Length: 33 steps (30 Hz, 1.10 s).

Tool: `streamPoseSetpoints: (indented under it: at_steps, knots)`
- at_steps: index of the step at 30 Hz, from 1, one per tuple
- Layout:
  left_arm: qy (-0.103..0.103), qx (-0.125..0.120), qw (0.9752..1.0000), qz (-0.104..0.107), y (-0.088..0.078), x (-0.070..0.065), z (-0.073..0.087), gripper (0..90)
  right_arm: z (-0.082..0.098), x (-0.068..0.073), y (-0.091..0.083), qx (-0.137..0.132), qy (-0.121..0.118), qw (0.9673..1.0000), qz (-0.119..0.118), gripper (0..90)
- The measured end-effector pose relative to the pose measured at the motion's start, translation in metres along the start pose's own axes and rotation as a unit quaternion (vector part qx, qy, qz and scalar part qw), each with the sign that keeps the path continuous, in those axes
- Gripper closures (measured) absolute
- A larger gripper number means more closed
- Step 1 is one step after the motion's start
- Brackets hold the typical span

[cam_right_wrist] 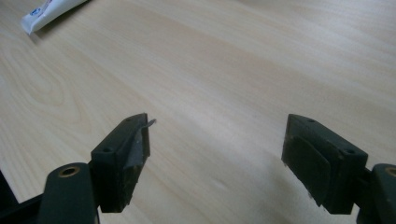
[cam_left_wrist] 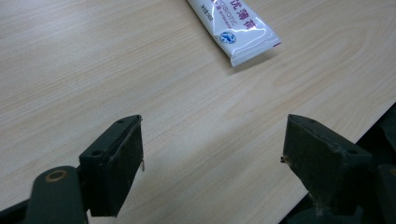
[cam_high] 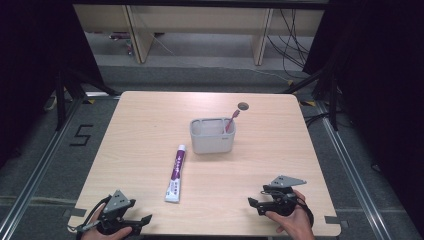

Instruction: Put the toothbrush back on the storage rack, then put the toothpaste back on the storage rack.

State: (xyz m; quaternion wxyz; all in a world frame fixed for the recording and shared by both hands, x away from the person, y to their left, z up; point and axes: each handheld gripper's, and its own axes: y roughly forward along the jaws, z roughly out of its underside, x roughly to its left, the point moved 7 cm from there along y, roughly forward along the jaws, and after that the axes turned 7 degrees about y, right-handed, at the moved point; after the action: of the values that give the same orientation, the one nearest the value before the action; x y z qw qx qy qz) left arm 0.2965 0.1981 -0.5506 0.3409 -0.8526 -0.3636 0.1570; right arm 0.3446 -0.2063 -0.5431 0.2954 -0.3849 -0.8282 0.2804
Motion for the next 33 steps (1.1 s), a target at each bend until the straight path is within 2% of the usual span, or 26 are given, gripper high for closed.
streamPoseSetpoints:
  at_steps: [2, 3, 4, 5, 6, 9, 10, 11, 12, 13, 15, 16, 17, 18, 21, 22, 24, 25, 26, 28, 29, 30, 31, 32, 33]
  knots:
    - [0.0, -0.002, 1.0, 0.001, 0.0, 0.0, 0.0, 19.6, 0.003, 0.0, -0.002, 0.001, 0.001, 1.0, 0.004, 22.9]
    - [0.0, -0.002, 1.0, 0.001, 0.0, 0.0, 0.0, 19.6, 0.002, -0.001, -0.002, -0.001, -0.016, 0.9999, 0.001, 22.4]
    - [0.0, -0.001, 1.0, 0.001, 0.0, 0.0, 0.0, 19.6, 0.004, 0.001, -0.003, 0.001, -0.001, 1.0, -0.004, 22.2]
    - [0.001, -0.001, 1.0, 0.001, 0.0, 0.0, 0.0, 19.6, 0.005, 0.002, -0.003, -0.002, 0.003, 1.0, -0.003, 22.2]
    - [0.0, -0.002, 1.0, 0.001, 0.0, 0.0, 0.0, 19.6, 0.007, 0.002, -0.004, 0.004, 0.004, 1.0, 0.005, 22.1]
    - [0.001, 0.0, 1.0, 0.001, 0.0, 0.0, 0.0, 19.7, 0.011, 0.0, -0.005, 0.004, -0.004, 1.0, -0.005, 22.0]
    - [0.002, 0.001, 1.0, 0.0, -0.001, 0.0, 0.0, 19.7, 0.013, 0.001, -0.007, 0.012, 0.002, 0.9999, -0.01, 22.0]
    - [0.002, 0.0, 1.0, 0.0, -0.001, 0.0, 0.0, 19.6, 0.014, 0.001, -0.009, 0.007, 0.001, 1.0, 0.002, 22.1]
    - [0.0, -0.001, 1.0, 0.0, -0.001, 0.0, 0.0, 19.6, 0.014, 0.001, -0.009, 0.009, 0.001, 1.0, 0.002, 22.1]
    - [0.001, -0.001, 1.0, 0.0, 0.0, 0.001, 0.0, 19.6, 0.016, 0.003, -0.009, 0.015, 0.011, 0.9998, -0.006, 22.1]
    - [-0.001, -0.001, 1.0, 0.001, 0.0, 0.001, 0.0, 19.6, 0.016, 0.002, -0.01, 0.009, 0.001, 1.0, 0.002, 22.2]
    - [0.0, -0.001, 1.0, 0.001, -0.001, 0.001, 0.0, 19.6, 0.017, 0.002, -0.01, 0.011, 0.006, 0.9999, 0.002, 22.2]
    - [-0.007, -0.01, 0.9999, 0.001, 0.0, 0.0, -0.001, 19.7, 0.017, 0.003, -0.009, 0.008, 0.009, 0.9999, -0.008, 22.3]
    - [-0.004, -0.008, 1.0, -0.001, -0.001, 0.001, -0.001, 19.8, 0.017, 0.002, -0.01, 0.012, 0.006, 0.9999, -0.009, 22.4]
    - [-0.006, -0.016, 0.9998, 0.0, -0.002, 0.0, -0.004, 21.7, 0.018, 0.003, -0.01, 0.015, 0.013, 0.9998, -0.007, 22.7]
    - [-0.003, -0.023, 0.9997, 0.002, -0.002, 0.0, -0.006, 22.4, 0.017, 0.003, -0.011, 0.014, 0.009, 0.9998, -0.006, 22.7]
    - [0.005, -0.023, 0.9997, 0.005, -0.001, 0.001, -0.008, 24.9, 0.016, 0.0, -0.01, 0.009, -0.002, 0.9999, -0.004, 22.7]
    - [0.006, -0.023, 0.9997, 0.0, 0.0, 0.002, -0.009, 25.0, 0.016, 0.0, -0.009, 0.014, 0.004, 0.9999, -0.006, 22.8]
    - [0.004, -0.024, 0.9997, 0.005, 0.0, 0.0, -0.011, 26.0, 0.016, -0.001, -0.009, 0.01, -0.003, 0.9999, -0.005, 22.8]
    - [0.011, -0.028, 0.9995, 0.007, 0.0, -0.001, -0.013, 28.9, 0.018, 0.002, -0.011, 0.016, 0.02, 0.9997, 0.0, 23.1]
    - [0.008, -0.034, 0.9994, 0.007, 0.001, -0.002, -0.015, 30.6, 0.017, 0.0, -0.011, 0.016, 0.007, 0.9998, 0.001, 23.2]
    - [0.017, -0.033, 0.9993, 0.011, 0.001, -0.002, -0.015, 33.3, 0.017, 0.0, -0.011, 0.015, 0.007, 0.9999, 0.001, 23.2]
    - [0.019, -0.031, 0.9993, 0.01, 0.001, -0.002, -0.016, 39.0, 0.019, 0.004, -0.011, 0.024, 0.032, 0.9992, -0.003, 23.2]
    - [0.017, -0.045, 0.9988, 0.007, 0.002, -0.004, -0.018, 44.2, 0.019, 0.005, -0.011, 0.024, 0.033, 0.9992, -0.003, 23.2]
    - [0.027, -0.042, 0.9987, 0.011, 0.001, -0.004, -0.018, 49.3, 0.017, 0.0, -0.01, 0.01, 0.0, 0.9999, -0.002, 23.4]
